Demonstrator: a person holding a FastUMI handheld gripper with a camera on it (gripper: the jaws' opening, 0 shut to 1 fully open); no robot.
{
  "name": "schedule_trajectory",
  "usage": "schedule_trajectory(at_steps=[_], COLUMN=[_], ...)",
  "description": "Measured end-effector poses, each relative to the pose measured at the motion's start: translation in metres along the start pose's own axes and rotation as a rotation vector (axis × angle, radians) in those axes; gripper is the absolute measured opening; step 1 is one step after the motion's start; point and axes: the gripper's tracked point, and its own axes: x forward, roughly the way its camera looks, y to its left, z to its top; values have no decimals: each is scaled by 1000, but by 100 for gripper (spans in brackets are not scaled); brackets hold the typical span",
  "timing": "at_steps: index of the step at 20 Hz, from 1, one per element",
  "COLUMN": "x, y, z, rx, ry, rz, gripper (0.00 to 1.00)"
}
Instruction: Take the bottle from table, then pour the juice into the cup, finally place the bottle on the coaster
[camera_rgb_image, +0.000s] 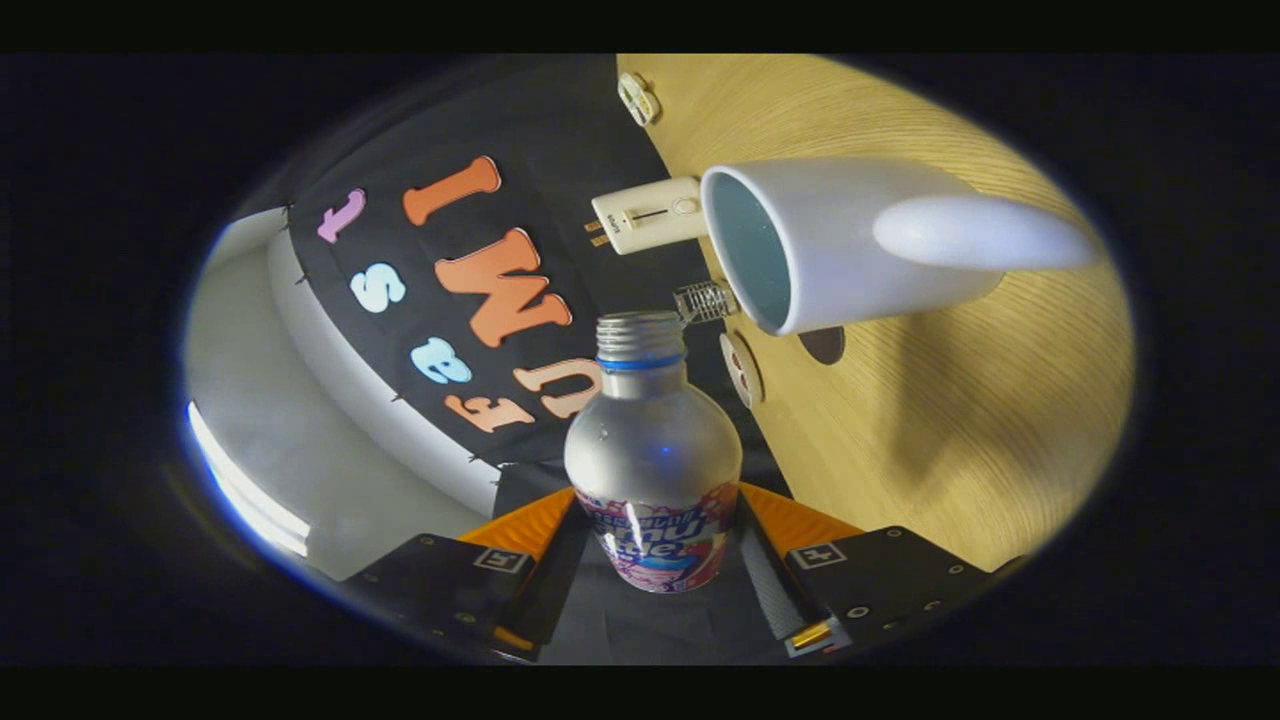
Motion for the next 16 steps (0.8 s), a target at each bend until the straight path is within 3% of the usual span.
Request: schedule_trajectory(at_steps=[7,16], x=[5,6], y=[3,11], z=[-2,5], rx=[-10,68], ry=[7,13], rz=[14,48], gripper=[79,79])
